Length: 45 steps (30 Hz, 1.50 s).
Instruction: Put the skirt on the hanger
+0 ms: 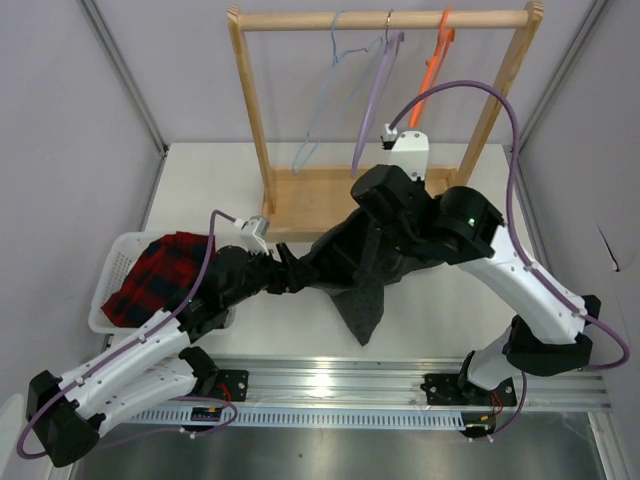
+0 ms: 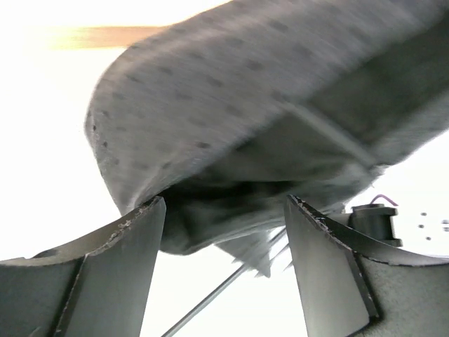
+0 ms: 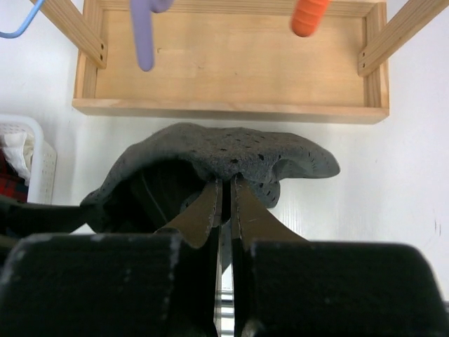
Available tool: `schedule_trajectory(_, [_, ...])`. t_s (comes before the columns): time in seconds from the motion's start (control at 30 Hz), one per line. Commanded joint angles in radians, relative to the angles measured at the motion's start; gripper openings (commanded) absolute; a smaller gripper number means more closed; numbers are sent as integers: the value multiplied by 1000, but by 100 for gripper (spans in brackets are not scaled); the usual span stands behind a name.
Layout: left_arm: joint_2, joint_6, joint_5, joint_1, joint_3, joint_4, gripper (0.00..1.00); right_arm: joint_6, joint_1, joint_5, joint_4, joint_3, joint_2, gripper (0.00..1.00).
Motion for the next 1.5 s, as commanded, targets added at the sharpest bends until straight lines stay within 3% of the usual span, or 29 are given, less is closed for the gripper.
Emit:
schedule_trajectory(0.0, [17, -15, -20, -9, -15, 37, 75, -21, -15, -32, -23, -32, -93, 0])
schedule_trajectory(0.2, [2, -15, -103, -34, 31, -83, 73, -6, -20, -19, -29, -55, -105, 0])
schedule_trajectory(0.57, [19, -73, -167, -121, 28, -144, 73, 0, -29, -37, 26, -129, -119, 0])
schedule_trajectory(0.83, [-82, -150, -242, -126, 57, -285, 74, 23, -37, 0, 5, -149, -127, 0])
schedule_trajectory(1.23, [-82, -334, -178, -138, -114, -140, 70, 29, -43, -15, 43, -202, -144, 0])
schedule_trajectory(1.47, [-53, -348, -182, -166, -134, -111, 67, 28, -54, -17, 43, -212, -151, 0])
